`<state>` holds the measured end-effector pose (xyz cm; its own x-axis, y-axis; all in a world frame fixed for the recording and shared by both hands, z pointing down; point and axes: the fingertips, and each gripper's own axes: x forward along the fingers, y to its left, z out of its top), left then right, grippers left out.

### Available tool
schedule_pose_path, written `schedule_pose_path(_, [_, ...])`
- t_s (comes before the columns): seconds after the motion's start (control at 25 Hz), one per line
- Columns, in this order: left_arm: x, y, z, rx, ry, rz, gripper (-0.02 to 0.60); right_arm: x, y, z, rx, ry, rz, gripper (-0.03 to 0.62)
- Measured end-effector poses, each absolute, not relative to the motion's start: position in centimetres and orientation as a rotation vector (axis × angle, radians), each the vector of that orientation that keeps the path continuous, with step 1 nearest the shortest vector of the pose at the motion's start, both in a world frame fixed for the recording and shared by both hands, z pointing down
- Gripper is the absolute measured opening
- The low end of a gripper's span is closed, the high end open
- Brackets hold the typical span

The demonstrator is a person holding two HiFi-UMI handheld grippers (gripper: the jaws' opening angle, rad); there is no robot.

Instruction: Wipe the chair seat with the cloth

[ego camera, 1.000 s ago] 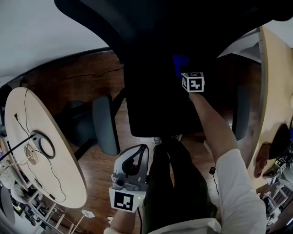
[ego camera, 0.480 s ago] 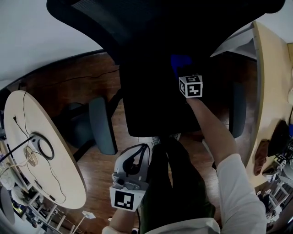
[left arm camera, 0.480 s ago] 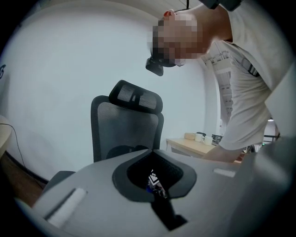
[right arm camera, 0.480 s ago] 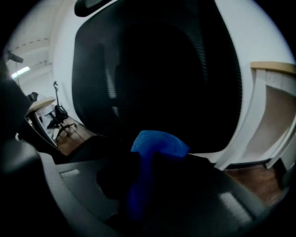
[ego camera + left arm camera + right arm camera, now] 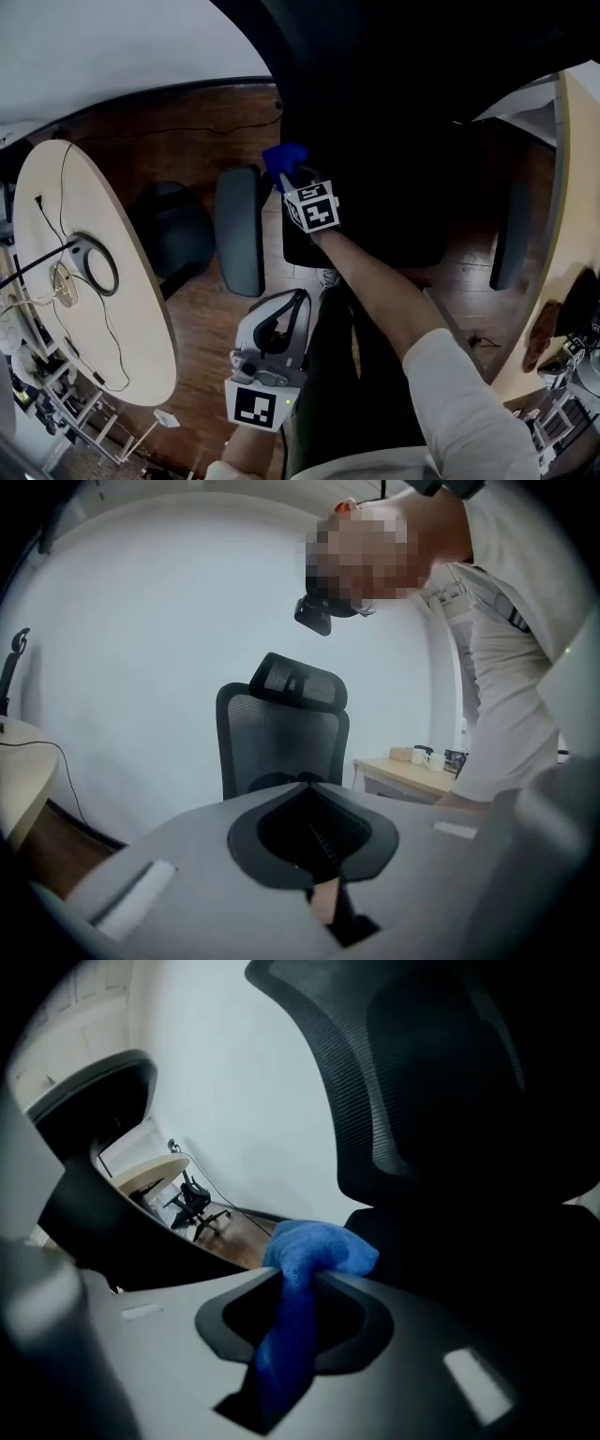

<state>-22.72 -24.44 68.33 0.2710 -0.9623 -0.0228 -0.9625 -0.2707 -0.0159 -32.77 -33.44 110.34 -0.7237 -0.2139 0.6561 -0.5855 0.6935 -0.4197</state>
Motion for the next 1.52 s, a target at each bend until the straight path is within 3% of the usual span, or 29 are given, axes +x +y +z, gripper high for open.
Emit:
schedule_pose_path(0.2, [-22.9, -24.4, 68.2, -2.485, 1.874, 0.026, 0.035, -26.3, -36.6, 111.8, 0.704, -2.268, 0.771, 0.094])
schedule_pose_path(0.64, [-15.7, -26.6, 67.9, -2.615, 1.672, 0.074, 0.035, 1.8, -44.3, 113.9, 1.136, -1.974, 0.755, 0.094])
schedule_pose_path(0.8, [-14.1, -26.6, 68.0, -2.639, 1.639, 0.071, 0.035, 4.8, -44.9, 113.7, 1.181, -1.952, 0.772, 0.094])
schedule_pose_path(0.96, [-14.4, -25.7, 68.0, -2.634, 1.652, 0.071, 0.035, 0.4, -43.7, 111.5, 1.156, -2.055, 0.804, 0.094])
schedule_pose_path(1.32, [-17.0, -23.0, 67.9, -2.570, 1.759, 0.074, 0.035, -25.1, -28.3, 108.7, 0.712, -2.354, 0.908, 0.094])
schedule_pose_path(1.52, [-19.3, -21.4, 69.0, -2.531, 1.827, 0.050, 0.035, -29.6, -24.1, 111.8, 0.643, -2.293, 0.857, 0.094])
